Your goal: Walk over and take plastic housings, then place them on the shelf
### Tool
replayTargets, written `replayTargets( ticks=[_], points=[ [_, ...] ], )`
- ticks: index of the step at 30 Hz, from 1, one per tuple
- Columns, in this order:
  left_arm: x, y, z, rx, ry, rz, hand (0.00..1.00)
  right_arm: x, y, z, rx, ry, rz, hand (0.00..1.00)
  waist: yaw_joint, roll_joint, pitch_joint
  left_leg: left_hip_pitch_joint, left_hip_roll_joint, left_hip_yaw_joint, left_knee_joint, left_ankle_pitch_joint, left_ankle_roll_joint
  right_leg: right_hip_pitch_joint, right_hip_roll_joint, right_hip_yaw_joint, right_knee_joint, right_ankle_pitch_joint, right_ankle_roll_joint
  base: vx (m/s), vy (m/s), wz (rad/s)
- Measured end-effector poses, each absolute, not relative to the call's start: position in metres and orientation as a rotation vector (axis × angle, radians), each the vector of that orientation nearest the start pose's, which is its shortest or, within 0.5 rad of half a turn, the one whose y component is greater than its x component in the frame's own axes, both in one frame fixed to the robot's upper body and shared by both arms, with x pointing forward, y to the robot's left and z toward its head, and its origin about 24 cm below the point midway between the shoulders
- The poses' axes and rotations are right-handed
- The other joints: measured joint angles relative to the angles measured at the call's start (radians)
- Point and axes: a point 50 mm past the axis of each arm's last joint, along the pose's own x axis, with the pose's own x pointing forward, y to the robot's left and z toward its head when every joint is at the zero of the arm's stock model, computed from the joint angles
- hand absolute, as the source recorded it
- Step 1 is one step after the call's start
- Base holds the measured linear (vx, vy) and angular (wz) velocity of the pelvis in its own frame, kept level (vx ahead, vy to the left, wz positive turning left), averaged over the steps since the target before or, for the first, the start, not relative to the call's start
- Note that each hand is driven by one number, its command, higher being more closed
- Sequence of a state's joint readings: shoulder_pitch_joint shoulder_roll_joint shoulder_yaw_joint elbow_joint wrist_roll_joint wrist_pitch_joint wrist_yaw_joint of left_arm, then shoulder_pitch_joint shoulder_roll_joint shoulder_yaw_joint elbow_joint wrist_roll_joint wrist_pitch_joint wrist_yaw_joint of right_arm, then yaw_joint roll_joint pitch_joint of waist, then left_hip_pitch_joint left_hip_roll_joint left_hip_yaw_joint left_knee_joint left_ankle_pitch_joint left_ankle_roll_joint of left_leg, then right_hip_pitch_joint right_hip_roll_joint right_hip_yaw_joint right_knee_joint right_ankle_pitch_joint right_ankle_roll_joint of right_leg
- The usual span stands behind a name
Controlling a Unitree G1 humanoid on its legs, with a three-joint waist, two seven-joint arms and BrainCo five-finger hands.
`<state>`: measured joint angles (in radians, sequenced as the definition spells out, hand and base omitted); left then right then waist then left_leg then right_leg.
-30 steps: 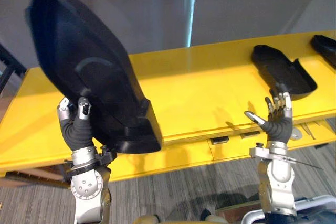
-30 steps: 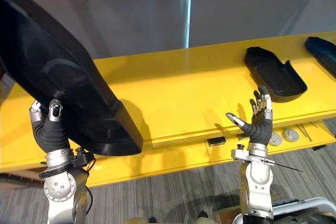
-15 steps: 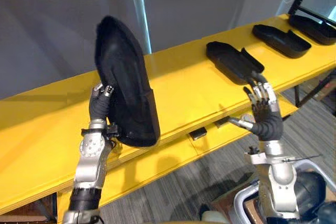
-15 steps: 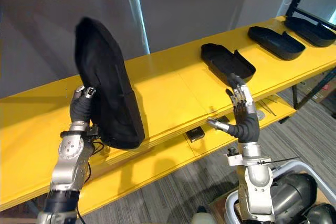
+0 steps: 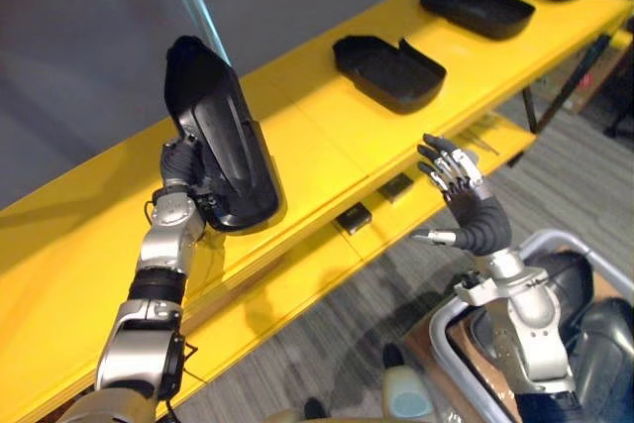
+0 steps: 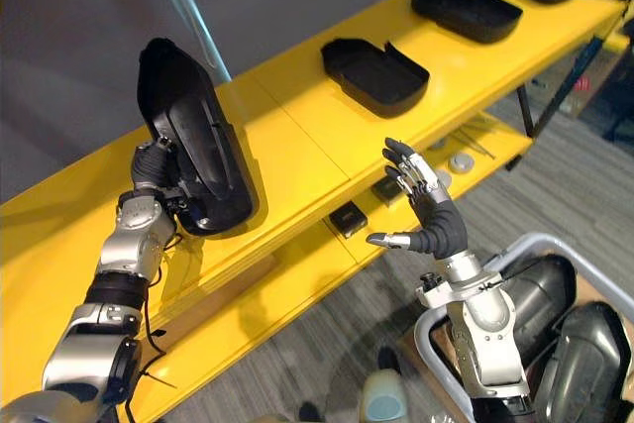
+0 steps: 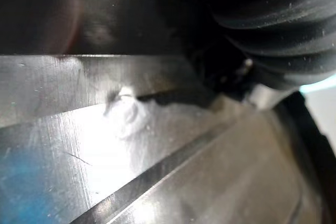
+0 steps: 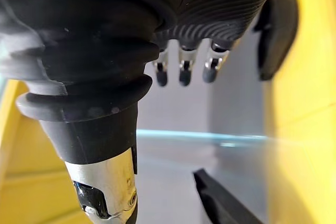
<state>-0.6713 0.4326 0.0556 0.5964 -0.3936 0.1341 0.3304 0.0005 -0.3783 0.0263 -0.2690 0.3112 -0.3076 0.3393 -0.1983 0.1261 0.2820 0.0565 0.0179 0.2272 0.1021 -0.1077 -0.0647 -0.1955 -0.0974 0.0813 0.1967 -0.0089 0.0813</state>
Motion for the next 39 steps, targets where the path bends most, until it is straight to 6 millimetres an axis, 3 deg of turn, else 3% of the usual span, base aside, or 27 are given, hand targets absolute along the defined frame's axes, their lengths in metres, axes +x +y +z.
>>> replayTargets(
  ticks=[4, 10, 11, 18, 28, 34, 36, 39],
  points=[
    [0.365, 0.265, 0.124, -0.016, 0.084, 0.506, 1.0, 0.229, -0.161, 0.14, -0.143, -0.545, 0.526, 0.0, -0.015, -0.002, 0.039, -0.013, 0.005, 0.026, 0.01, 0.002, -0.002, -0.032, 0.012, 0.024, 0.024, 0.008, 0.004, -0.07, -0.028, -0.19],
    [0.37, 0.285, 0.168, -0.07, 0.003, 0.593, 1.0, 0.218, -0.142, 0.167, -0.131, -0.679, 0.586, 0.0, -0.025, -0.022, 0.101, -0.058, -0.003, 0.094, 0.016, -0.007, 0.008, -0.134, 0.012, 0.058, 0.11, -0.009, -0.002, -0.08, -0.005, -0.11],
    [0.372, 0.284, 0.175, -0.103, -0.009, 0.596, 0.0, 0.216, -0.139, 0.17, -0.126, -0.69, 0.598, 0.0, -0.028, -0.029, 0.118, -0.065, -0.003, 0.107, 0.019, -0.014, 0.012, -0.151, 0.011, 0.059, 0.132, -0.013, -0.003, -0.08, -0.015, 0.05],
    [0.373, 0.281, 0.179, -0.174, 0.001, 0.59, 0.0, 0.208, -0.132, 0.173, -0.107, -0.705, 0.623, 0.0, -0.029, -0.039, 0.136, -0.123, 0.031, 0.142, 0.154, -0.091, 0.012, -0.184, 0.015, 0.059, 0.203, -0.034, 0.0, -0.02, -0.001, -0.01],
    [0.37, 0.283, 0.187, -0.195, -0.054, 0.674, 0.0, 0.205, -0.131, 0.155, -0.07, -0.618, 0.593, 0.0, -0.03, -0.037, 0.134, -0.089, 0.032, 0.133, 0.149, -0.092, 0.012, -0.141, 0.013, 0.046, 0.193, -0.033, 0.001, 0.01, 0.002, 0.01],
    [0.36, 0.299, 0.217, -0.192, -0.227, 0.794, 0.0, 0.211, -0.141, 0.125, -0.059, -0.501, 0.427, 0.0, -0.033, -0.024, 0.095, -0.075, 0.031, 0.098, 0.133, -0.089, 0.01, -0.097, 0.008, 0.013, 0.145, -0.024, 0.009, 0.0, 0.004, 0.13],
    [0.359, 0.295, 0.239, -0.21, -0.329, 0.808, 0.0, 0.212, -0.145, 0.112, -0.056, -0.443, 0.38, 0.0, -0.025, -0.015, 0.041, -0.063, 0.028, 0.083, 0.106, -0.078, 0.01, -0.078, 0.006, 0.0, 0.121, -0.019, 0.009, 0.07, 0.014, 0.16],
    [0.354, 0.287, 0.267, -0.231, -0.47, 0.791, 0.0, 0.211, -0.145, 0.109, -0.035, -0.438, 0.341, 0.0, -0.019, -0.011, 0.003, -0.019, 0.024, 0.073, 0.059, -0.063, 0.011, -0.032, 0.005, -0.015, 0.088, -0.017, 0.011, 0.09, 0.017, 0.1]
  ],
)
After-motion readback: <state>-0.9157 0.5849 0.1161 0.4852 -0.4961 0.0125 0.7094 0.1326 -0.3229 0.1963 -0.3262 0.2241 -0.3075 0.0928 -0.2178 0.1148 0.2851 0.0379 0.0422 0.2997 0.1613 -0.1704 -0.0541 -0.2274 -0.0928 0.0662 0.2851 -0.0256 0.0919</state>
